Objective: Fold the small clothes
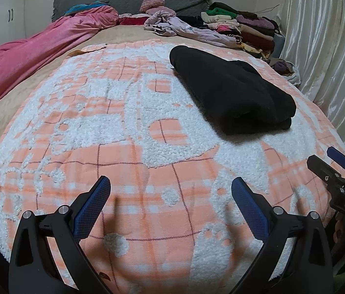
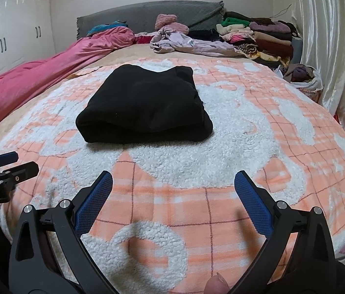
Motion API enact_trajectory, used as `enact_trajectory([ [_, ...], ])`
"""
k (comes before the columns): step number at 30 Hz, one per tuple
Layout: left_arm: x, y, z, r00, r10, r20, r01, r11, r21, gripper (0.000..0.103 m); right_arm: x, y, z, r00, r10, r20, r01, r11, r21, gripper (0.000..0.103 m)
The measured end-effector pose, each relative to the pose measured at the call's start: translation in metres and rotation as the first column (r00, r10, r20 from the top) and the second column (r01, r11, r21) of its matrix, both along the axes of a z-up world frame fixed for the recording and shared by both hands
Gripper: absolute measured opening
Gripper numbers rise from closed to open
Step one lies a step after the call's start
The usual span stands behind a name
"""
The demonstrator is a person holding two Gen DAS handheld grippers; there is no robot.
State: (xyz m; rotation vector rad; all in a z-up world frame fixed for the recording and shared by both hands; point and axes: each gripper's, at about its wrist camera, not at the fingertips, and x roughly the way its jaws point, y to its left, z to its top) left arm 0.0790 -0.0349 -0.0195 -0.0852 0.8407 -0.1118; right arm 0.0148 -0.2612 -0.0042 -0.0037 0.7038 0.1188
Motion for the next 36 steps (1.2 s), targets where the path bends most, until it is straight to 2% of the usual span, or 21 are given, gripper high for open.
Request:
enact_trajectory([
  [36, -0.0019, 0.0041, 0.0053, 1.0, 0.023, 0.005, -0.023, 1.0, -0.009, 0.099, 0.0007, -0.0012, -0.0016, 1.0, -0.013, -0.007, 0.013, 1.0, -0.018, 0.094],
])
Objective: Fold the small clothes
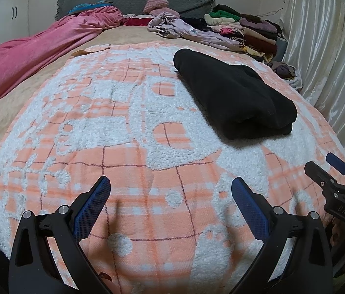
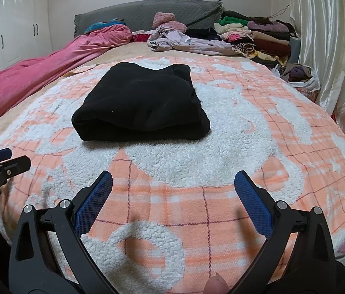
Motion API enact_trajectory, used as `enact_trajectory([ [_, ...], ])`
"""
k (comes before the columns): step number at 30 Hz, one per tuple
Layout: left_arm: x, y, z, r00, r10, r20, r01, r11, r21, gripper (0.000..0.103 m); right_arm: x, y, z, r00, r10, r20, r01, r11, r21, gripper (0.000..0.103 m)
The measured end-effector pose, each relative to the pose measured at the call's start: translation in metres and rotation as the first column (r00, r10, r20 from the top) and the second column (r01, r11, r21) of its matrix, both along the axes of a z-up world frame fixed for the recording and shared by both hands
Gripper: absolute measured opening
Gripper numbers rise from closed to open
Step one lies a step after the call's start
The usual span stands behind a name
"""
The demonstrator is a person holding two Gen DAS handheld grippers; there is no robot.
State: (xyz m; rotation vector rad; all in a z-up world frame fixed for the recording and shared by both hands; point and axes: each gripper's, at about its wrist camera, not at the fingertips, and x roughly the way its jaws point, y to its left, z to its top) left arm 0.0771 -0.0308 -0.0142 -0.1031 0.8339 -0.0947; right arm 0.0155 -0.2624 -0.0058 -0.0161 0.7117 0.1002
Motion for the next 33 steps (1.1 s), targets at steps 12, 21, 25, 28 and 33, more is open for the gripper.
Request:
enact_trajectory([
  [12, 0.0, 0.001, 0.0004, 1.0, 0.003, -0.001, -0.003, 1.0, 0.013, 0.099, 0.0, 0.0009, -0.0003, 1.0, -0.001, 0.0, 0.001, 1.0, 0.0, 0.094],
  [21, -0.0003, 0.0002, 0.0017, 1.0, 0.005, 0.002, -0.005, 1.0, 0.025, 0.099, -0.0001, 0.0006, -0.0002, 1.0, 0.0, -0.001, 0.0, 1.0, 0.001, 0.094],
  [25, -0.0002, 0.0005, 0.0018, 1.0, 0.006, -0.001, -0.006, 1.0, 0.021, 0.099, 0.0003, 0.0017, -0.0006, 1.0, -0.001, -0.001, 0.001, 1.0, -0.001, 0.094],
  [28, -0.0005, 0.0012, 0.003, 1.0, 0.003, -0.002, -0.003, 1.0, 0.015, 0.099, 0.0005, 0.0015, -0.0005, 1.0, 0.0, 0.0, 0.0, 1.0, 0.0, 0.094],
  [33, -0.0001, 0.001, 0.0027, 1.0, 0.005, -0.005, -0.005, 1.0, 0.016, 0.099, 0.0, 0.001, -0.0003, 1.0, -0.003, 0.0, 0.003, 1.0, -0.004, 0.094],
])
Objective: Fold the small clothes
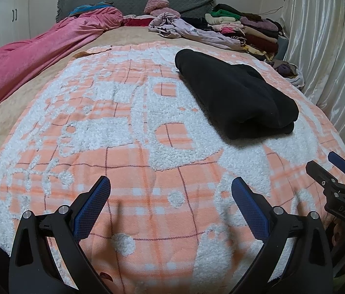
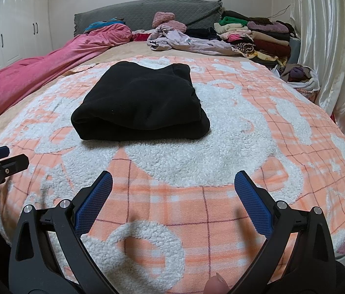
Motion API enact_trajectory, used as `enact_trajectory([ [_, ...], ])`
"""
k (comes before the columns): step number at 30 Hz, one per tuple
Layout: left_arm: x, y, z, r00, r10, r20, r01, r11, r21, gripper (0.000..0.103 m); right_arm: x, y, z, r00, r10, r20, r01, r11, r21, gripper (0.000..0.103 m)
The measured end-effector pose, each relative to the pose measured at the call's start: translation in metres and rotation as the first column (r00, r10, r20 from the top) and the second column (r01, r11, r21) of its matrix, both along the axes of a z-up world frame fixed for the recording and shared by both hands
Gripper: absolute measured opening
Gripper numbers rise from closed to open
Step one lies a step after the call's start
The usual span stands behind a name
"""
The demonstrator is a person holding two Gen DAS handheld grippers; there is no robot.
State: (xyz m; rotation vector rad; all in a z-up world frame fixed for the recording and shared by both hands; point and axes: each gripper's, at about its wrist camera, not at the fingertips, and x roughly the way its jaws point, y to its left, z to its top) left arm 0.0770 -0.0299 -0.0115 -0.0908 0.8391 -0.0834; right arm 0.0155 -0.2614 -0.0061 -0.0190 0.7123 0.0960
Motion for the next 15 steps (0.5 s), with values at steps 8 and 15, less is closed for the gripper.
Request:
enact_trajectory([
  [8, -0.0001, 0.0009, 0.0013, 1.0, 0.0, 0.001, 0.0, 1.0, 0.004, 0.099, 0.0003, 0.0003, 0.0002, 1.0, 0.0, 0.001, 0.0, 1.0, 0.0, 0.094],
  [15, -0.0005, 0.0017, 0.0041, 1.0, -0.001, 0.003, 0.001, 1.0, 0.016, 0.099, -0.0029, -0.005, 0.004, 1.0, -0.015, 0.013, 0.015, 1.0, 0.001, 0.094],
])
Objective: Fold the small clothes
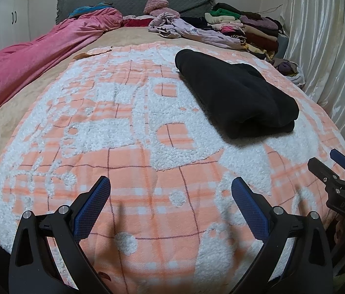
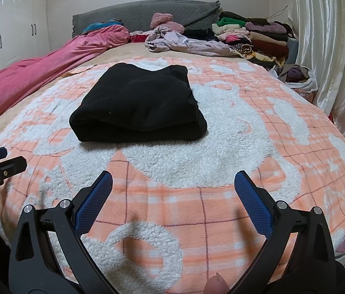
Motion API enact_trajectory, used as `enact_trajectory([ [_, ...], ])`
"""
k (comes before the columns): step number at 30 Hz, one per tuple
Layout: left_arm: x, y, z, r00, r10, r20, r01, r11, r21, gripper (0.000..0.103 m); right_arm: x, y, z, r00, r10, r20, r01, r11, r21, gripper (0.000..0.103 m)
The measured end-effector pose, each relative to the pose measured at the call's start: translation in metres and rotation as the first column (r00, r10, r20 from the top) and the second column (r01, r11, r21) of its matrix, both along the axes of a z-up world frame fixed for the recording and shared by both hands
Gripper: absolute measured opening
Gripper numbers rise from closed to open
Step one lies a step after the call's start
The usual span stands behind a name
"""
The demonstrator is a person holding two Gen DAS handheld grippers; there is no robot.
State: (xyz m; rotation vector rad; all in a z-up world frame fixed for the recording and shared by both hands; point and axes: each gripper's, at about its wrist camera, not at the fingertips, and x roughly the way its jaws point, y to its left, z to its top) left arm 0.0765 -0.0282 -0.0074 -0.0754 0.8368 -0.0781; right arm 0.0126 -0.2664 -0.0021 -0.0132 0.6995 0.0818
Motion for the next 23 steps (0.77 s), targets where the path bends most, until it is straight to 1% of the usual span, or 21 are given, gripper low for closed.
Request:
enact_trajectory([
  [4, -0.001, 0.001, 0.002, 1.0, 0.005, 0.006, -0.005, 1.0, -0.003, 0.099, -0.004, -0.005, 0.006, 1.0, -0.02, 0.016, 0.02, 1.0, 0.009, 0.094],
  [6, -0.001, 0.004, 0.005, 1.0, 0.024, 0.006, -0.024, 1.0, 0.018, 0.099, -0.008, -0.013, 0.015, 0.998, -0.042, 0.038, 0.04, 0.999, 0.035, 0.094],
  [8, -0.001, 0.008, 0.008, 0.999, 0.035, 0.012, -0.035, 0.999, 0.018, 0.099, -0.012, -0.025, 0.027, 0.996, -0.071, 0.06, 0.066, 0.995, 0.073, 0.094],
  [9, -0.001, 0.013, 0.01, 0.999, 0.045, 0.016, -0.045, 0.999, 0.01, 0.099, -0.016, -0.038, 0.037, 0.993, -0.096, 0.073, 0.089, 0.992, 0.095, 0.094],
  [11, 0.001, 0.025, 0.016, 0.997, 0.072, 0.026, -0.072, 0.997, -0.004, 0.099, -0.024, -0.056, 0.052, 0.987, -0.13, 0.095, 0.12, 0.987, 0.104, 0.094],
  [13, 0.007, 0.048, 0.024, 0.994, 0.102, 0.035, -0.101, 0.995, -0.025, 0.099, -0.042, -0.089, 0.07, 0.971, -0.198, 0.137, 0.183, 0.976, 0.117, 0.094],
  [14, 0.011, 0.06, 0.028, 0.993, 0.116, 0.036, -0.115, 0.993, -0.024, 0.099, -0.052, -0.107, 0.076, 0.96, -0.237, 0.15, 0.22, 0.968, 0.122, 0.094],
  [15, 0.016, 0.075, 0.033, 0.988, 0.15, 0.039, -0.149, 0.989, -0.017, 0.099, -0.066, -0.135, 0.082, 0.939, -0.303, 0.162, 0.285, 0.95, 0.124, 0.094],
  [16, 0.02, 0.099, 0.039, 0.977, 0.204, 0.054, -0.203, 0.979, -0.015, 0.099, -0.079, -0.158, 0.083, 0.92, -0.355, 0.164, 0.337, 0.933, 0.128, 0.094],
  [17, 0.024, 0.118, 0.043, 0.969, 0.239, 0.068, -0.239, 0.971, -0.014, 0.099, -0.097, -0.196, 0.082, 0.884, -0.44, 0.157, 0.423, 0.897, 0.131, 0.094],
  [18, 0.027, 0.139, 0.046, 0.957, 0.278, 0.077, -0.279, 0.96, -0.001, 0.099, -0.114, -0.228, 0.077, 0.84, -0.524, 0.142, 0.51, 0.851, 0.125, 0.094],
  [19, 0.032, 0.166, 0.048, 0.942, 0.329, 0.069, -0.331, 0.943, 0.032, 0.099, -0.127, -0.253, 0.071, 0.797, -0.591, 0.125, 0.579, 0.806, 0.12, 0.094],
  [20, 0.035, 0.186, 0.048, 0.931, 0.361, 0.059, -0.364, 0.931, 0.042, 0.099, -0.144, -0.284, 0.063, 0.739, -0.666, 0.1, 0.657, 0.746, 0.113, 0.094],
  [21, 0.04, 0.213, 0.047, 0.916, 0.398, 0.041, -0.4, 0.916, 0.044, 0.099, -0.165, -0.323, 0.049, 0.657, -0.752, 0.059, 0.746, 0.659, 0.094, 0.094],
  [22, 0.044, 0.241, 0.045, 0.897, 0.442, 0.023, -0.442, 0.895, 0.054, 0.099, -0.184, -0.356, 0.035, 0.573, -0.819, 0.012, 0.817, 0.573, 0.063, 0.094],
  [23, 0.046, 0.258, 0.044, 0.885, 0.466, 0.016, -0.466, 0.883, 0.066, 0.099, -0.201, -0.384, 0.021, 0.496, -0.868, -0.03, 0.868, 0.495, 0.027, 0.094],
])
